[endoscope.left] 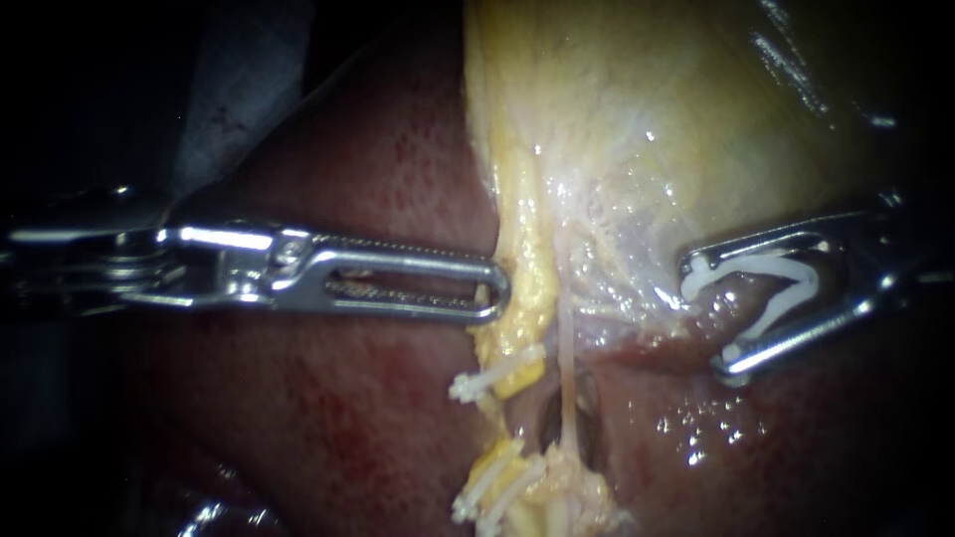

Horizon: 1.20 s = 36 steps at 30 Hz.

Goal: Clipping first clip right tube

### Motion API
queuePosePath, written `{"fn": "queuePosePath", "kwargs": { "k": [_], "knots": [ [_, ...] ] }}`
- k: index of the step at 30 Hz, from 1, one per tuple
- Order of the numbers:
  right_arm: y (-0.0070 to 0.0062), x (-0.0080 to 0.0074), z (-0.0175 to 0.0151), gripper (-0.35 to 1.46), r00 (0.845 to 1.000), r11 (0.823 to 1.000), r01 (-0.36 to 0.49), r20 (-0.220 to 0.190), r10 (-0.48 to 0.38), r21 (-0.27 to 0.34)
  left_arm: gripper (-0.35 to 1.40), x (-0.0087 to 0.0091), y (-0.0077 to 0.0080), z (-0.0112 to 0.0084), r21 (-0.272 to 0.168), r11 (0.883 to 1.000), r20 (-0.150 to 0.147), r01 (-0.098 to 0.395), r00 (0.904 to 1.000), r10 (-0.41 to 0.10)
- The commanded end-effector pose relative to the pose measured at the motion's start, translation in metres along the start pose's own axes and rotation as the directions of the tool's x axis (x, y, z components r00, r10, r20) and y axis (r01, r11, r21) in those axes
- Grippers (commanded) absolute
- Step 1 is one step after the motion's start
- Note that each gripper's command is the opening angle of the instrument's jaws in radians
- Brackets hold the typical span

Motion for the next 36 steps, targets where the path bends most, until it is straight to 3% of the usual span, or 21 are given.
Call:
{"fn": "queuePosePath", "kwargs": {
  "k": [1, 6, 18, 26, 36],
  "knots": [
    [0.0000, 0.0000, 0.0000, 0.53, 1.000, 1.000, 0.000, 0.000, 0.000, 0.000, -0.35, 0.0000, 0.0000, 0.0000, 0.000, 1.000, 0.000, 0.000, 1.0000, 0.000],
    [-0.0001, 0.0000, 0.0000, 0.53, 1.000, 1.000, 0.000, 0.000, 0.000, 0.000, -0.35, -0.0002, -0.0001, -0.0004, 0.003, 1.000, -0.001, 0.002, 1.0000, -0.002],
    [-0.0002, -0.0001, 0.0005, 0.53, 1.000, 1.000, 0.001, 0.000, -0.001, -0.003, -0.35, -0.0023, -0.0010, -0.0049, 0.000, 1.000, 0.008, 0.017, 0.9998, -0.017],
    [-0.0006, -0.0010, 0.0021, 0.53, 1.000, 1.000, -0.010, 0.000, 0.010, -0.008, -0.35, -0.0021, -0.0013, -0.0053, 0.000, 1.000, 0.008, 0.017, 0.9998, -0.017],
    [-0.0009, -0.0035, 0.0070, 0.53, 0.998, 0.998, -0.062, 0.019, 0.062, 0.025, -0.35, -0.0022, -0.0018, -0.0055, 0.001, 1.000, 0.008, 0.019, 0.9998, -0.019]
  ]
}}
